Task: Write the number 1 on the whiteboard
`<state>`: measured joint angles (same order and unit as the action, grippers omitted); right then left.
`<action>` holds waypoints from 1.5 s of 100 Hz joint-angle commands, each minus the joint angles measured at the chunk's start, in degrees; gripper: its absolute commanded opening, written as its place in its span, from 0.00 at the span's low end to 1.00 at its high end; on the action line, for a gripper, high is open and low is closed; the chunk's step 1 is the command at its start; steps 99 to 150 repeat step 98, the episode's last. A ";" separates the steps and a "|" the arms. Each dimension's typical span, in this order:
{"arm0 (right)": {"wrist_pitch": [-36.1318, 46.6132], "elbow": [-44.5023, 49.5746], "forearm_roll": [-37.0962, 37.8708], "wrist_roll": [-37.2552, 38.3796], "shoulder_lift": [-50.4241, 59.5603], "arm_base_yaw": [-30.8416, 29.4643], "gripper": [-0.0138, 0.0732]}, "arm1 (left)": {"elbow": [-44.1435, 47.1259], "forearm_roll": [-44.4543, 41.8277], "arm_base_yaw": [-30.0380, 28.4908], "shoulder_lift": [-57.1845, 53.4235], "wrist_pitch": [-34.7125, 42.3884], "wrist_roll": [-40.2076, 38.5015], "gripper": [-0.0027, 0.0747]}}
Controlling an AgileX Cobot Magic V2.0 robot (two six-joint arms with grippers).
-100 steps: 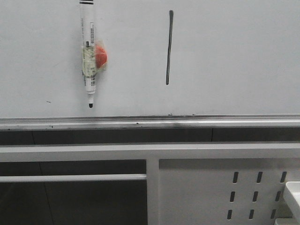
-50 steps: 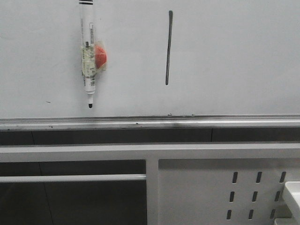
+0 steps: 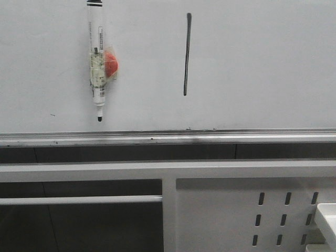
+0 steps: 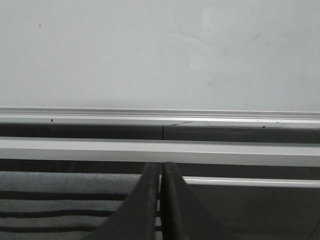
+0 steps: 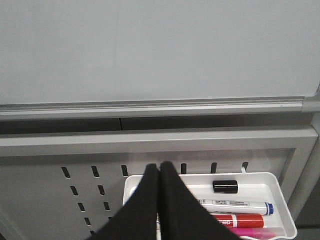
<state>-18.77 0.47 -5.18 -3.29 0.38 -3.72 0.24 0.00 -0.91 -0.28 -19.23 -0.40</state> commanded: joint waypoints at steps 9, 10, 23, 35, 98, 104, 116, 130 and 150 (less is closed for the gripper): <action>1.17 0.70 2.77 -0.64 1.48 -0.41 0.08 | 2.00 0.45 0.32 -1.22 3.10 -0.58 0.01; 1.17 0.70 2.86 -0.64 1.48 -0.41 0.08 | 2.00 0.45 0.32 -1.22 3.10 -0.58 0.01; 1.17 0.70 2.77 -0.64 1.48 -0.41 0.08 | 2.00 0.45 0.32 -1.22 3.10 -0.58 0.01; 1.17 0.70 2.79 -0.64 1.38 -0.41 0.08 | 2.00 0.45 0.32 -1.22 3.10 -0.58 0.01; 1.17 0.70 2.79 -0.64 1.38 -0.41 0.08 | 2.00 0.45 0.32 -1.22 3.10 -0.58 0.01; 1.17 0.70 2.79 -0.64 1.38 -0.41 0.08 | 2.00 0.45 0.32 -1.22 3.10 -0.58 0.01; 1.17 0.70 2.79 -0.64 1.38 -0.41 0.08 | 2.00 0.45 0.32 -1.22 3.10 -0.58 0.01; 1.17 0.70 2.79 -0.64 1.38 -0.41 0.08 | 2.00 0.45 0.32 -1.22 3.10 -0.58 0.01; 1.17 0.70 2.79 -0.64 1.38 -0.41 0.08 | 2.00 0.45 0.32 -1.22 3.10 -0.58 0.01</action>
